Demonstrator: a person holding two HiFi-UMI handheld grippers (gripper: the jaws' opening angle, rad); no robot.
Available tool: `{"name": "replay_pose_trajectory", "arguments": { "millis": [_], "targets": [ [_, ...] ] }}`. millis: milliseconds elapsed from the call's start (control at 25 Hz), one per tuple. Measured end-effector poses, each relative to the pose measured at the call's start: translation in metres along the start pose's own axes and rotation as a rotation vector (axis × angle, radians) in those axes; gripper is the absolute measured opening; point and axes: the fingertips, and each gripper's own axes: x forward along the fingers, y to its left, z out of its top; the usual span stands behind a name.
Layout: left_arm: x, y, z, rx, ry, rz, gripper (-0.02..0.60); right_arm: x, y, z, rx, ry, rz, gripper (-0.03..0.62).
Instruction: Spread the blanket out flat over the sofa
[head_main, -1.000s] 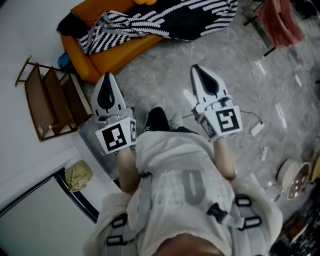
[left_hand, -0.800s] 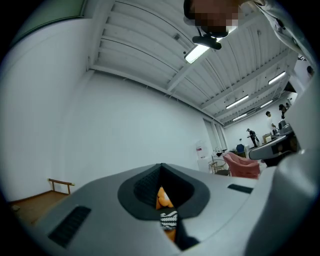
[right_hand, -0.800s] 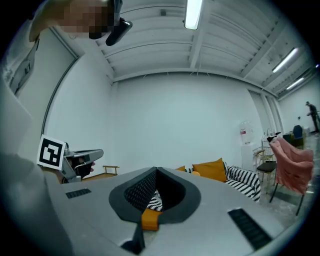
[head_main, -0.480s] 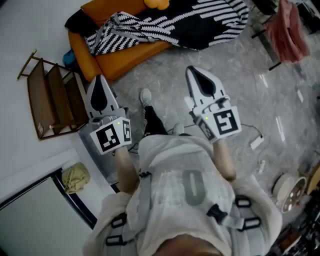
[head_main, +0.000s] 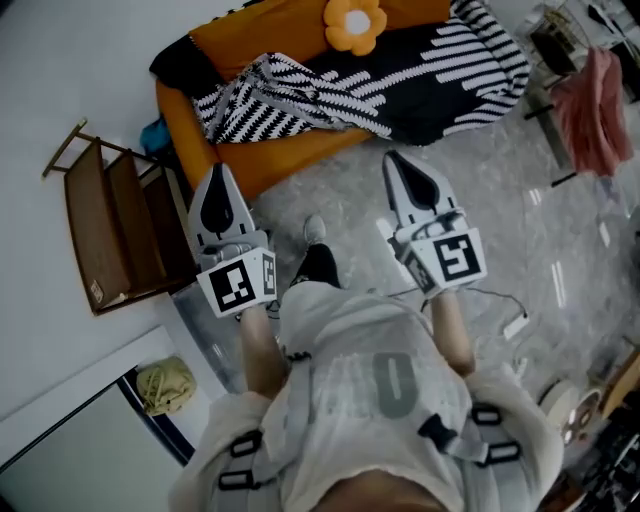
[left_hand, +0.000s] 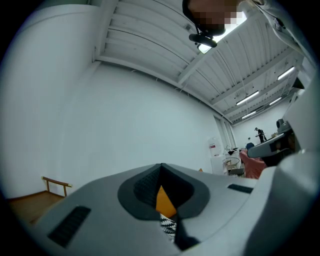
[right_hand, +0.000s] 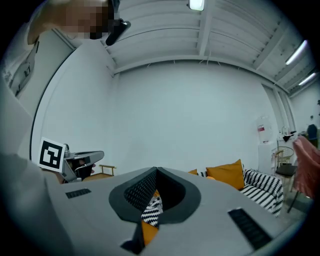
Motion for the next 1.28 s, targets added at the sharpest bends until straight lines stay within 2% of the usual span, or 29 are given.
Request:
{"name": "replay_pose_trajectory", "arguments": {
  "millis": [280,520,680,800,1120,1280],
  "targets": [
    [0.089,0.071,-0.019,-0.042,0.026,-0.024,-0.009,0.126,0.01,0.008,-0.044,0.057,0.016,0.006],
    [0.13,0.112,-0.039,-0.074,0.061,-0.022,-0.009,0.185,0.018,0.018,-0.024,0.067,0.034,0.006],
    [0.146,0.12,-0.053,-0.091,0.102,-0.008,-0.008,0.209,0.003,0.011,-0.036,0.098,0.042,0.006],
    [0.159,0.122,-0.055,-0.088,0.1,0.006,-0.009,0.229,-0.009,0.009,-0.027,0.096,0.049,0.006],
    [0.173,0.116,-0.067,-0.092,0.138,0.066,-0.009,0.263,-0.028,0.003,-0.008,0.099,0.138,0.006],
    [0.178,0.121,-0.08,-0.095,0.152,0.079,-0.009,0.283,-0.032,-0.013,0.016,0.112,0.176,0.006]
  ]
}}
